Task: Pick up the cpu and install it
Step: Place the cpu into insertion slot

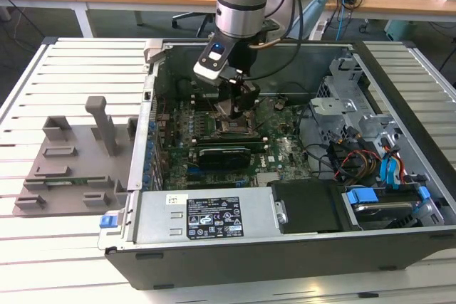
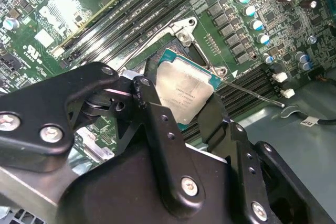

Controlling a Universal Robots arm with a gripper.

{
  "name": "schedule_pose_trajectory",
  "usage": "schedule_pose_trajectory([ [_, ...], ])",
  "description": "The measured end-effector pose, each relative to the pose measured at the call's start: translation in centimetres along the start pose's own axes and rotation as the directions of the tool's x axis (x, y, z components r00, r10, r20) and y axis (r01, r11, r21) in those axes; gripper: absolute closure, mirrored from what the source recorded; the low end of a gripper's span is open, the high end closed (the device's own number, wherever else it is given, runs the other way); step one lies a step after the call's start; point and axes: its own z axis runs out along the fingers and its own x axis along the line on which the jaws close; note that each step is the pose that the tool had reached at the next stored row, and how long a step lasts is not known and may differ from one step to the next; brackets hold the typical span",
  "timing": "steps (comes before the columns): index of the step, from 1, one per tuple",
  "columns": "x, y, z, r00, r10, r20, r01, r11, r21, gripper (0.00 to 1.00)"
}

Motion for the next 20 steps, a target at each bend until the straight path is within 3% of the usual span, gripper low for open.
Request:
schedule_pose_trajectory([
  [6, 0.0, 0.0, 0.0, 0.9987, 0.052, -0.0022, -0.052, 0.9987, 0.0017, 0.45],
  [13, 0.0, 0.0, 0.02, 0.992, 0.126, -0.0053, -0.126, 0.992, 0.0042, 0.45],
  [20, 0.0, 0.0, 0.03, 0.9761, 0.217, -0.009, -0.217, 0.9761, 0.0076, 0.45],
])
